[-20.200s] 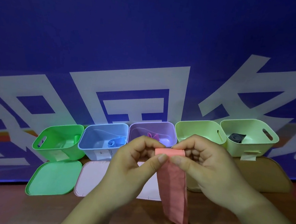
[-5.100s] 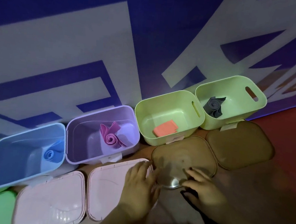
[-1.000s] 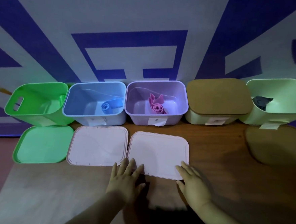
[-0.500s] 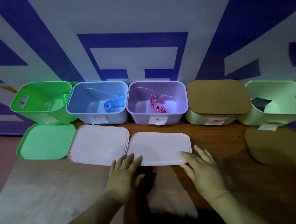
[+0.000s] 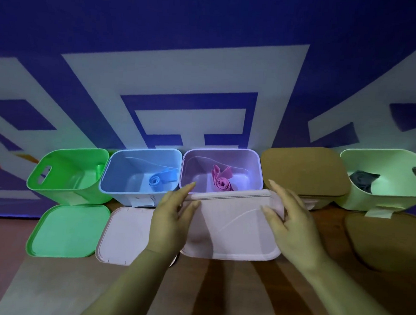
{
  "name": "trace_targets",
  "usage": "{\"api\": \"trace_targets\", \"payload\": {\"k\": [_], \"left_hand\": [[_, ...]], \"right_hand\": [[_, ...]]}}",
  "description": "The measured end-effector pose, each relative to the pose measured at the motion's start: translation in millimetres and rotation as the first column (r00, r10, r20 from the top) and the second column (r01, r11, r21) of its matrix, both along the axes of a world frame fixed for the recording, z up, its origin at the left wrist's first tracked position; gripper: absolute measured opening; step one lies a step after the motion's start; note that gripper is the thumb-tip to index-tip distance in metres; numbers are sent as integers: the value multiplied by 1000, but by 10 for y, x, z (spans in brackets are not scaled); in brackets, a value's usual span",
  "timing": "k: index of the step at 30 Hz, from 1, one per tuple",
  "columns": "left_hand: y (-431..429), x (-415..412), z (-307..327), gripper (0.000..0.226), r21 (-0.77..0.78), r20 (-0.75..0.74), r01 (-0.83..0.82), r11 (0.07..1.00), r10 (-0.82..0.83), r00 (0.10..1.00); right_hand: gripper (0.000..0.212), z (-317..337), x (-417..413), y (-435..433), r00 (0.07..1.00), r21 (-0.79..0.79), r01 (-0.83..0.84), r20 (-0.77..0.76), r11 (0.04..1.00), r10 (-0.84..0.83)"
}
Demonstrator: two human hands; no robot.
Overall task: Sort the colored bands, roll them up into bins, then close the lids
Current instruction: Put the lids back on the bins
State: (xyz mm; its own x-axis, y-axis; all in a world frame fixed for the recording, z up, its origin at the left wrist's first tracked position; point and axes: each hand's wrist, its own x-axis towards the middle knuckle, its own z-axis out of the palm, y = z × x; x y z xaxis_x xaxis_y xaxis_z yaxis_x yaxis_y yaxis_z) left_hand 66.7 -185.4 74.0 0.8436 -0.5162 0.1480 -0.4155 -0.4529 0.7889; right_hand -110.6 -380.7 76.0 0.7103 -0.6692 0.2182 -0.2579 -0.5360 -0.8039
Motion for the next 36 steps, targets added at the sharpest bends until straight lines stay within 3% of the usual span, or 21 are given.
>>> {"api": "trace_targets", "payload": {"k": [3,7,10,12,18,24,29,33,36], "left_hand": [[-242,165,220,40,-60,-151,-111,992,101,983],[-544,411,302,45,-4,-133,-105,995,103,986],[-671,554,150,56,184,23,40,982,-45,999],[-724,665,-4,68,355,123,125,927,-179,976],[-926,1052,-324,81,590,116,184,786,-308,944],[-1170,1300,-449,75,678,182,148,720,-360,915],[-1173,1314,-529,73,712,223,124,691,-390,893],[-980,1257,-593,76,667,198,189,721,-416,888],[-763,1153,-603,77,689,166,220,691,-446,879]], "right_hand": [[62,-19,50,-66,994,7,-33,-104,999,34],[63,-88,217,-115,986,50,-29,-162,998,37],[63,-163,451,-251,988,100,40,-150,994,-25],[65,-213,605,-353,978,97,75,-201,993,-54],[74,-355,940,-521,906,-63,-19,-423,998,-9],[64,-627,1135,-482,787,-309,-27,-592,951,-171],[69,-714,1190,-491,759,-317,-56,-630,947,-166],[73,-682,1193,-493,755,-292,-44,-636,955,-160],[69,-680,1225,-475,756,-310,-30,-629,950,-181]]}}
